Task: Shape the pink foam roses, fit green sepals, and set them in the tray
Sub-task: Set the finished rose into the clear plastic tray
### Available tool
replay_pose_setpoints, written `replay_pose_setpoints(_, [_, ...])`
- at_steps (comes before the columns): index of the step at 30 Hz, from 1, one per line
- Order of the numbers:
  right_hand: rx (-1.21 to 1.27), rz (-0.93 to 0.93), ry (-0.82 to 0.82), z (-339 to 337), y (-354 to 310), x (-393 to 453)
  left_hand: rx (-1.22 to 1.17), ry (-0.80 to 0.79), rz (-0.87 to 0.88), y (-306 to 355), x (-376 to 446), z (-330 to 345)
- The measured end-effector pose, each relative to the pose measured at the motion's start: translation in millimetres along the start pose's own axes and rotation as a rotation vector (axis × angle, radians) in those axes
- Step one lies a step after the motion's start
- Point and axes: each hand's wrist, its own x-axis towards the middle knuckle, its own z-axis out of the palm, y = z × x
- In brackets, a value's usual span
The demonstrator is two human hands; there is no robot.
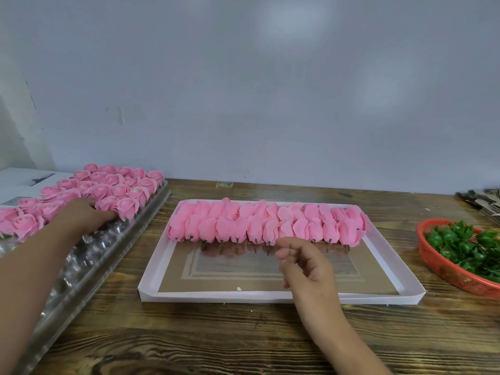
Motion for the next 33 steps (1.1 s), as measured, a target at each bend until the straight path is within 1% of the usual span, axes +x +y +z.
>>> replay_pose_setpoints(5, [-0.007,-0.004,0.001,-1,1,1,-0.059,-0.018,-0.037,0,-1,-1])
replay_pose_setpoints(8, [-0.003,0.005,0.009,-2,2,1,-0.104,-0.029,-0.003,3,-10,-7])
replay_pose_setpoints(10, [0.003,0.001,0.017,-1,2,1,-0.149,-0.019,0.016,4,-15,-12])
replay_pose_setpoints(13, [-0.015,0.003,0.008,-1,4,2,-0.204,0.029,-0.02,3,-24,-23])
replay_pose_setpoints(15, [-0.045,0.007,-0.001,-1,6,2,-0.208,0.116,-0.033,6,-31,-29])
replay_pose_setpoints(16, [-0.066,0.005,-0.005,-1,6,2,-0.222,0.191,-0.023,8,-35,-30])
replay_pose_setpoints(17, [-0.088,-0.001,-0.007,-1,6,1,-0.269,0.287,0.0,13,-42,-32])
replay_pose_setpoints(19, [-0.132,-0.018,-0.005,-2,7,1,-0.45,0.492,0.067,30,-64,-34])
replay_pose_setpoints(20, [-0.165,-0.033,-0.005,-2,7,1,-0.53,0.568,0.108,43,-79,-32])
replay_pose_setpoints(21, [-0.206,-0.052,-0.004,-2,7,1,-0.571,0.601,0.157,58,-95,-28])
replay_pose_setpoints(22, [-0.249,-0.071,-0.002,-2,8,1,-0.573,0.575,0.225,73,-113,-19])
replay_pose_setpoints(23, [-0.293,-0.089,0.001,-1,9,1,-0.538,0.492,0.31,88,-134,-6])
replay_pose_setpoints(24, [-0.336,-0.104,0.004,0,10,1,-0.481,0.357,0.402,102,-156,10])
replay_pose_setpoints(26, [-0.401,-0.125,0.007,-1,13,1,-0.304,0.019,0.57,120,-201,48])
replay_pose_setpoints(27, [-0.422,-0.132,0.007,-3,14,1,-0.199,-0.108,0.649,124,-220,67])
replay_pose_setpoints(28, [-0.441,-0.132,0.006,-4,15,2,-0.112,-0.183,0.723,125,-235,83])
replay_pose_setpoints(29, [-0.456,-0.127,0.009,-5,16,3,-0.053,-0.218,0.787,125,-245,95])
replay_pose_setpoints(30, [-0.466,-0.121,0.02,-7,16,4,-0.019,-0.219,0.85,125,-251,103])
replay_pose_setpoints(33, [-0.491,-0.124,0.072,-11,15,8,0.039,-0.162,0.991,121,-252,111])
